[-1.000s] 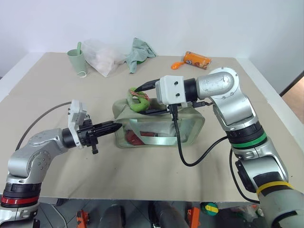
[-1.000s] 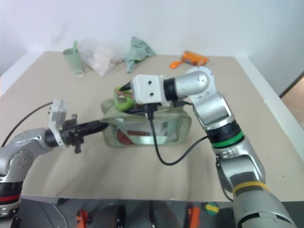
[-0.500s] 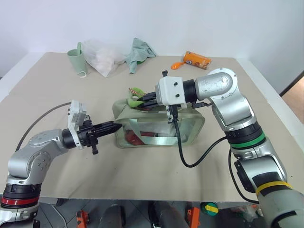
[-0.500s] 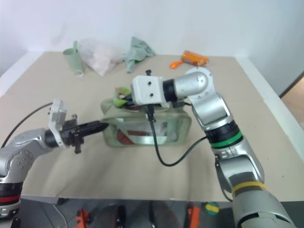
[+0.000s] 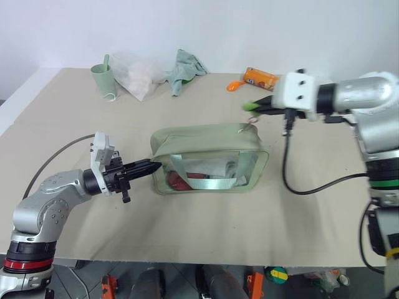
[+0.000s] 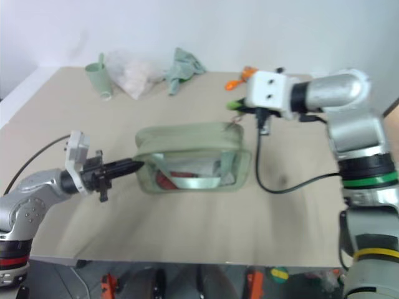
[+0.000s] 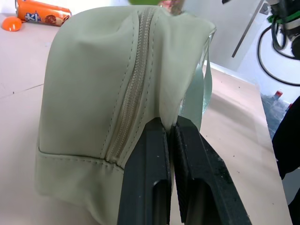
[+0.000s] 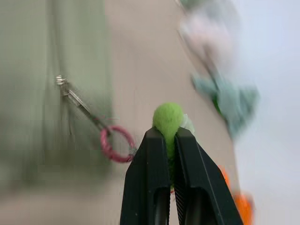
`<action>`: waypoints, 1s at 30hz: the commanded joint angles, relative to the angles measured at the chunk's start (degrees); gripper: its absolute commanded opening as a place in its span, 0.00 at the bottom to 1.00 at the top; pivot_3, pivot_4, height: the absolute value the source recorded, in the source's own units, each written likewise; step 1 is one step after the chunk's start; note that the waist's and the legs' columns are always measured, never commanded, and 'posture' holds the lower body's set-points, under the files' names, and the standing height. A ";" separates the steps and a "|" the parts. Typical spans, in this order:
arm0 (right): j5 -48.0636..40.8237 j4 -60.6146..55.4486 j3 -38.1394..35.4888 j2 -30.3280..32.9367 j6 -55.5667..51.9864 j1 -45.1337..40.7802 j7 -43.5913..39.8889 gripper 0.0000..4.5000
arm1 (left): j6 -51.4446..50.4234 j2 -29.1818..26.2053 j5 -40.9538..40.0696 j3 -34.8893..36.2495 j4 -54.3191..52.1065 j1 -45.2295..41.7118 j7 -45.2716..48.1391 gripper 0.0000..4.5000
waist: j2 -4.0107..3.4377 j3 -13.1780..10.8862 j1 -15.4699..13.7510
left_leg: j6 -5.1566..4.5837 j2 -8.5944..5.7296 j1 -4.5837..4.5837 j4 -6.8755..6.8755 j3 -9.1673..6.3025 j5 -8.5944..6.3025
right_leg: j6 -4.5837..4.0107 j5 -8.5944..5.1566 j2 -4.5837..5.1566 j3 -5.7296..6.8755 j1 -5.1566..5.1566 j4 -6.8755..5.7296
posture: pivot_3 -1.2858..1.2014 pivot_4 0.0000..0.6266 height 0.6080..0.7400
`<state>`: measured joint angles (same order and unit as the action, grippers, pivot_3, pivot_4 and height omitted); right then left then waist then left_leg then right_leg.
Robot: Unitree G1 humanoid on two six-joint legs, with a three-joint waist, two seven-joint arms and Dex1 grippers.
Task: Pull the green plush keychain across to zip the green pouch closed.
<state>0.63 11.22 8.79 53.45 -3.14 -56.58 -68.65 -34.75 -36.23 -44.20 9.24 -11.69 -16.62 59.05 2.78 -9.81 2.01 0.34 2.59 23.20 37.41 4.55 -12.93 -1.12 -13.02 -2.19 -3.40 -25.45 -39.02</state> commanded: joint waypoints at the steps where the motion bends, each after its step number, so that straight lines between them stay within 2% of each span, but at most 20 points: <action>1: 5.02 4.39 -3.11 6.83 2.29 1.64 3.40 0.00 | 0.33 0.34 0.45 -0.99 0.30 -0.01 0.49 0.00 | 0.00 0.00 0.02 | 0.00 0.01 -0.02 0.00 0.00 0.00 | 0.00 0.00 -0.01 0.00 0.00 0.00 | 0.52 0.24 0.98; 4: 10.69 9.96 -2.09 13.10 4.43 5.97 6.57 0.00 | 0.49 0.61 0.70 -1.26 0.84 -0.44 0.75 0.00 | 0.00 0.00 -0.20 | 0.00 -0.01 -0.02 0.04 -0.03 0.01 | 0.04 0.02 0.00 0.02 0.04 -0.01 | 0.52 0.24 0.98; 6: 11.63 10.12 -1.16 14.14 4.78 11.67 7.29 0.00 | 0.69 0.74 0.67 -1.48 1.21 -0.63 0.94 0.00 | 0.01 0.01 -0.39 | 0.00 -0.06 -0.02 0.06 -0.03 0.01 | 0.06 0.03 0.05 0.01 0.08 0.00 | 0.52 0.24 0.98; 12: 6.33 -0.58 0.88 4.92 -0.82 24.32 8.32 0.00 | 0.41 1.11 0.15 -1.99 1.64 -1.01 0.72 0.00 | -0.07 0.07 -0.46 | -0.03 -0.09 -0.08 0.11 0.01 0.04 | 0.22 0.09 0.10 -0.04 0.13 -0.01 | 0.52 0.24 0.98; 18: 4.12 -2.48 -0.66 0.36 -4.47 25.47 9.17 0.00 | -1.14 1.14 -0.55 -1.50 1.96 -1.47 -1.53 0.00 | -0.09 0.12 -0.43 | 0.01 0.03 -0.23 0.13 -0.05 0.15 | 0.33 0.16 -0.04 0.01 0.23 -0.04 | 0.52 0.24 0.98; 19: 3.25 -2.18 -1.51 0.25 -5.28 24.68 9.11 0.12 | -1.27 1.11 -0.54 -1.34 2.01 -1.48 -1.98 0.00 | -0.09 0.12 -0.42 | 0.01 0.05 -0.25 0.13 -0.05 0.16 | 0.34 0.17 -0.06 0.01 0.25 -0.04 | 0.52 0.24 0.98; 21: -1.13 -3.10 -4.23 0.22 -8.78 23.01 7.11 0.21 | -2.24 1.02 -1.16 -0.83 2.42 -1.61 -2.72 0.00 | -0.10 0.11 -0.23 | 0.02 0.05 -0.25 0.14 -0.03 0.16 | 0.32 0.18 -0.07 -0.01 0.24 -0.04 | 0.52 0.24 0.98; 23: -4.76 -2.82 -7.62 -0.82 -12.20 20.14 7.94 0.36 | -4.08 1.00 -3.00 0.04 2.72 -1.93 -2.91 0.16 | -0.10 0.11 -0.05 | 0.01 0.07 -0.25 0.13 -0.02 0.17 | 0.31 0.20 -0.11 -0.02 0.23 -0.04 | 0.52 0.24 0.98; 26: -5.02 -2.43 -8.84 0.48 -12.03 20.02 7.76 0.58 | -5.59 1.12 -4.89 1.04 1.80 -2.45 -3.14 0.36 | -0.10 0.06 0.05 | 0.01 0.12 -0.22 0.10 -0.05 0.17 | 0.30 0.21 -0.21 -0.05 0.19 -0.04 | 0.52 0.24 0.98; 28: -7.04 -2.52 -10.68 1.65 -13.99 20.25 5.97 0.76 | -5.89 1.22 -5.68 1.89 1.18 -3.11 -3.94 0.53 | -0.10 0.06 0.04 | 0.02 0.14 -0.17 0.05 -0.11 0.16 | 0.24 0.16 -0.24 -0.01 0.17 -0.02 | 0.52 0.24 0.98; 30: -12.04 -3.62 -13.78 2.17 -19.57 20.78 3.67 0.89 | -5.41 1.11 -5.55 2.79 0.72 -3.50 -4.93 0.66 | -0.11 0.06 0.00 | 0.02 0.13 -0.11 0.02 -0.10 0.15 | 0.20 0.14 -0.23 -0.02 0.12 -0.02 | 0.52 0.24 0.98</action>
<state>-6.55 9.18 -0.29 53.55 -18.45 -35.71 -62.94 -40.51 -34.66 -48.65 9.70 -8.67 -18.77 54.95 2.67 -9.75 2.01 0.36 2.72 23.13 37.42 4.45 -12.79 -0.93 -12.88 -2.42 -3.41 -25.35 -39.04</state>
